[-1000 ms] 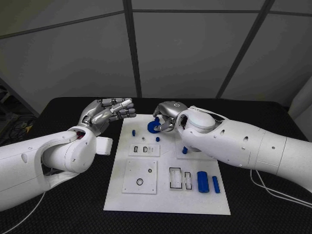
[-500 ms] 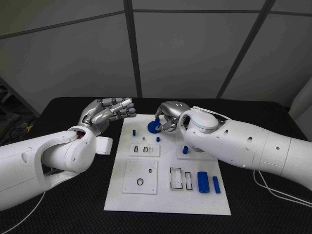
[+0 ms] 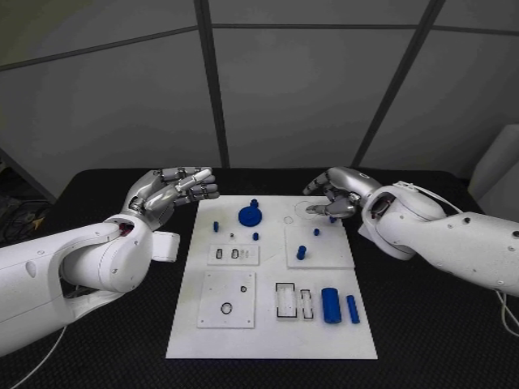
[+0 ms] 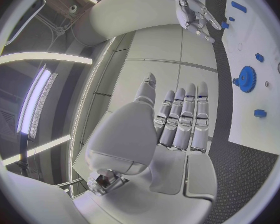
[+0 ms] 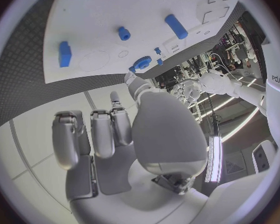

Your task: Assemble the parts on the task board

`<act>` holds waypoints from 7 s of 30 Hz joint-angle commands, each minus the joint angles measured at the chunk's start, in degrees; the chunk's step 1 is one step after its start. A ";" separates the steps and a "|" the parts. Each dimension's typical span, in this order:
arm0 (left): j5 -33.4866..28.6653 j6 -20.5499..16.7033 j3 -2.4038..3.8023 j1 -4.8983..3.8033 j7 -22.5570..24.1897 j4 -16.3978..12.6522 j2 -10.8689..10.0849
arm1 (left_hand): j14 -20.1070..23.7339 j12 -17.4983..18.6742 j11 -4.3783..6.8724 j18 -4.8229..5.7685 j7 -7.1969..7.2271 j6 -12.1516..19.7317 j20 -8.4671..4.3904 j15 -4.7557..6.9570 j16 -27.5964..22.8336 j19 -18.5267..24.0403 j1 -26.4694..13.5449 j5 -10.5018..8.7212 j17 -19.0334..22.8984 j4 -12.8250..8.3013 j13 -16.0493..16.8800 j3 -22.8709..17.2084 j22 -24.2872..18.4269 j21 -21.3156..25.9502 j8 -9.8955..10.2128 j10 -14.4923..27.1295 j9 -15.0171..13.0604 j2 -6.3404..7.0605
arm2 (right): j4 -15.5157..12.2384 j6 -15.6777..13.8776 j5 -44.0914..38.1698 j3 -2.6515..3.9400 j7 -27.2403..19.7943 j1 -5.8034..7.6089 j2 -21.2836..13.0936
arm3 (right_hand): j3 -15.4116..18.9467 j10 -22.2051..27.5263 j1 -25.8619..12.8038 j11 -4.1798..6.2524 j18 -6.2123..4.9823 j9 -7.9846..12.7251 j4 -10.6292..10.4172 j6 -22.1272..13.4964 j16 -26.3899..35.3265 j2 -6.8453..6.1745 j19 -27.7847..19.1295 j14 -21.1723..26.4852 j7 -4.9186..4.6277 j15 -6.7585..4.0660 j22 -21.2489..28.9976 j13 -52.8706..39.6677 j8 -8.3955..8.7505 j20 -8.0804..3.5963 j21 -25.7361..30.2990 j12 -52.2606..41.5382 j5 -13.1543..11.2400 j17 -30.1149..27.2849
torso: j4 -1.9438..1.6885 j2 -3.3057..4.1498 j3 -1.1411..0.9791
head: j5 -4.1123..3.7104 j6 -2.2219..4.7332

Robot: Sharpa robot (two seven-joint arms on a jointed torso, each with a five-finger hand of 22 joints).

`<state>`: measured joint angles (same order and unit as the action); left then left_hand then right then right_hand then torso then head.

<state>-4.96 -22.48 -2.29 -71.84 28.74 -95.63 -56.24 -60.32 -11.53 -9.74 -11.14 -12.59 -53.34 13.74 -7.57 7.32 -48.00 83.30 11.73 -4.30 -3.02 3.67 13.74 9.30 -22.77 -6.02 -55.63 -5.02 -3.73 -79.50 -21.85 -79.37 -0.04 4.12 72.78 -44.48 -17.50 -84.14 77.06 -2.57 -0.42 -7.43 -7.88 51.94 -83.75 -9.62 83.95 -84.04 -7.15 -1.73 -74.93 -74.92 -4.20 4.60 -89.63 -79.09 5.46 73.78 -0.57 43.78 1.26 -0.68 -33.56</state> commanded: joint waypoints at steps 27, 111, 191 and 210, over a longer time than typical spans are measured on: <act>0.36 1.31 0.04 -0.05 0.42 1.91 1.05 | 0.04 0.45 -0.21 0.87 0.05 -0.41 0.08 -0.33 -0.26 0.17 0.02 -0.18 0.07 -0.49 -0.04 -0.12 -0.12 -0.11 0.44 -0.01 0.09 -0.79 | 5.60 1.29 10.87 -0.02 -8.21 -4.11 -3.98 | 0.22 -0.57 1.54 0.26 0.42 0.60 1.29 0.36 0.37 -0.71 6.05 -2.73 -0.14 -0.25 -15.07 -5.88 0.40 -0.13 -0.37 0.37 0.29 0.23 | 0.30 0.12 -0.05 | -1.45 -0.29; 0.36 1.31 0.05 -0.04 -0.10 2.52 0.85 | -0.05 0.64 -0.22 0.85 0.02 -0.42 0.09 -0.32 -0.39 0.21 0.06 -0.19 0.06 -0.83 -0.05 -0.01 -0.17 -0.13 0.61 -0.02 0.14 -1.03 | 7.85 -1.16 13.19 0.03 -5.95 -4.19 -0.21 | -1.88 -1.95 0.06 1.83 0.42 -1.21 2.45 9.69 -0.48 3.49 6.05 -3.23 1.75 -1.53 -15.07 -8.02 -1.73 -1.29 -0.37 -2.11 1.74 2.48 | 0.31 -0.04 -0.17 | -0.55 -1.24; -0.44 2.13 0.05 -0.14 -0.85 5.28 2.85 | -0.12 0.77 -0.23 0.84 0.03 -0.46 0.10 -0.33 -0.50 0.23 -0.02 -0.24 0.06 -1.08 -0.04 0.15 -0.21 -0.15 0.73 -0.06 0.16 -1.15 | -1.65 3.95 -8.87 -2.61 9.97 -6.18 16.74 | -1.68 -1.94 -1.58 2.25 0.42 -1.92 2.69 10.90 -0.26 3.34 6.05 -3.15 2.18 -1.91 -15.07 -7.99 -1.31 -1.72 -0.37 -1.96 3.39 2.10 | 0.13 -0.94 0.31 | 2.75 -4.58; -0.44 2.13 0.05 -0.13 -0.87 5.36 2.81 | -0.18 0.84 -0.23 0.83 0.03 -0.49 0.11 -0.32 -0.55 0.23 -0.10 -0.23 0.05 -1.18 -0.04 0.23 -0.23 -0.17 0.79 -0.09 0.18 -1.27 | -1.21 3.70 -9.65 -2.64 11.06 -6.19 16.65 | -1.60 -1.62 -2.19 1.98 0.42 -1.83 2.88 9.62 0.07 2.83 6.05 -3.01 1.79 -1.76 -15.07 -7.61 -0.14 -1.66 -0.37 -1.38 3.57 1.48 | 0.10 -0.97 0.33 | 2.64 -4.78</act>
<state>-5.45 -21.04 -2.30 -71.87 27.57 -90.23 -53.46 -60.32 -11.04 -9.74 -11.14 -12.59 -53.34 13.73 -7.57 7.11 -48.00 83.00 11.73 -4.32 -3.88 3.67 13.83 9.16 -22.78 -5.41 -55.63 -4.92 -4.47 -80.84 -18.90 -88.33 -2.57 14.37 66.64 -27.78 -19.12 -83.94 75.28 -0.71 -0.43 -9.29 -5.32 61.96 -83.99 -6.71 83.96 -84.04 -5.30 -3.39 -74.90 -74.92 -4.65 3.37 -89.63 -80.70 8.66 74.93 -0.46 42.80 1.58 2.02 -38.38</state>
